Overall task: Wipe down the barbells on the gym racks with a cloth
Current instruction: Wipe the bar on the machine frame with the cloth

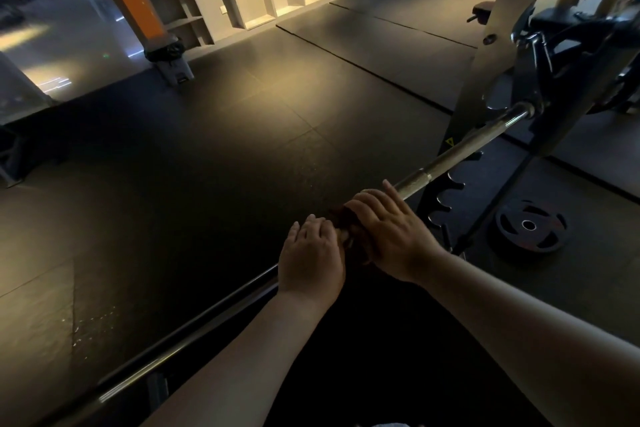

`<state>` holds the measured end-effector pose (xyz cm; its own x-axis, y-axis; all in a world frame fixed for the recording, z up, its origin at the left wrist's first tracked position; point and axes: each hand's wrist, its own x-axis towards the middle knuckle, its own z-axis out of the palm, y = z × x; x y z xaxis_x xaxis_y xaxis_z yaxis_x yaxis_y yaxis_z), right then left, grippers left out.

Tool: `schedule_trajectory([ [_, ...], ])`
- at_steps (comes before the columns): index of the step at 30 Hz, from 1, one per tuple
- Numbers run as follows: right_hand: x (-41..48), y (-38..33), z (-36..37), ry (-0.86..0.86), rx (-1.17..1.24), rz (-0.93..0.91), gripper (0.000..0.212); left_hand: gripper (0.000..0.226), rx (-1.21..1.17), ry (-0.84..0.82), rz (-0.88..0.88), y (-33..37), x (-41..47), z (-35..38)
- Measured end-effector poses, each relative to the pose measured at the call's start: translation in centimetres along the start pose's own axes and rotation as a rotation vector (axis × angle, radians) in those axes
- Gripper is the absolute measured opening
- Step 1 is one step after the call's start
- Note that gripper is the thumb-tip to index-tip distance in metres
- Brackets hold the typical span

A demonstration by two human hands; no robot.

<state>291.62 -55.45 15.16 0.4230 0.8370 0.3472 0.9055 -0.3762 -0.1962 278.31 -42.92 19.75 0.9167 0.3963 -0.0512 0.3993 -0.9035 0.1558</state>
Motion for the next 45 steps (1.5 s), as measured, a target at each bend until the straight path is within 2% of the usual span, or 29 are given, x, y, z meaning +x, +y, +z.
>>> schedule_trajectory([
  [3, 0.7, 1.3, -0.5, 0.056, 0.004, 0.139, 0.049, 0.042, 0.005, 0.014, 0.004, -0.3, -0.1, 0.0],
  [6, 0.8, -1.0, 0.3, 0.064, 0.143, 0.289, 0.053, 0.041, 0.005, 0.014, 0.002, -0.2, -0.1, 0.1],
  [9, -0.1, -2.2, 1.0, 0.004, 0.165, 0.156, 0.059, 0.043, 0.026, 0.011, -0.015, 0.0, 0.0, 0.3],
  [12, 0.2, 0.5, 0.1, -0.019, 0.083, 0.025, 0.055, 0.041, 0.020, 0.019, -0.016, 0.0, -0.1, 0.3],
  [15, 0.8, 2.7, -0.7, 0.077, 0.094, 0.160, 0.046, 0.040, 0.008, 0.010, 0.000, -0.2, 0.0, 0.2],
  [18, 0.8, 1.1, -0.2, 0.096, 0.158, 0.292, 0.047, 0.036, -0.023, -0.003, -0.014, -0.1, 0.4, -0.1],
  [21, 0.3, 0.4, 0.2, 0.065, 0.206, 0.198, 0.049, 0.035, -0.009, -0.007, -0.016, 0.2, 0.8, 0.0],
  [25, 0.6, 4.7, -1.6, -0.034, 0.126, 0.061, 0.044, 0.037, -0.006, 0.004, -0.003, 0.4, 1.0, 0.2],
  [28, 0.8, 6.7, -2.0, 0.060, 0.097, 0.222, 0.041, 0.041, 0.018, 0.023, -0.006, 0.3, 0.9, 0.5],
  [31, 0.8, 4.5, -0.9, 0.180, 0.281, 0.374, 0.042, 0.042, 0.015, 0.043, -0.028, 0.4, 1.1, 0.8],
  [33, 0.1, 3.1, 0.2, 0.228, 0.350, 0.355, 0.043, 0.047, -0.003, 0.047, -0.026, 0.4, 1.2, 0.9],
  [36, -1.0, 5.1, 0.0, 0.125, 0.250, 0.217, 0.046, 0.054, -0.014, 0.043, -0.010, 0.4, 1.2, 0.7],
  [38, -0.4, 7.7, -0.8, 0.067, 0.149, 0.172, 0.045, 0.052, -0.004, 0.036, -0.014, 0.3, 1.3, 0.7],
  [41, 1.1, 8.9, -1.6, 0.124, 0.160, 0.309, 0.045, 0.051, -0.005, 0.022, -0.019, 0.2, 1.4, 0.8],
  [45, 0.9, 4.5, -0.1, 0.235, 0.308, 0.472, 0.038, 0.049, -0.009, 0.036, -0.019, 0.6, 1.3, 0.6],
])
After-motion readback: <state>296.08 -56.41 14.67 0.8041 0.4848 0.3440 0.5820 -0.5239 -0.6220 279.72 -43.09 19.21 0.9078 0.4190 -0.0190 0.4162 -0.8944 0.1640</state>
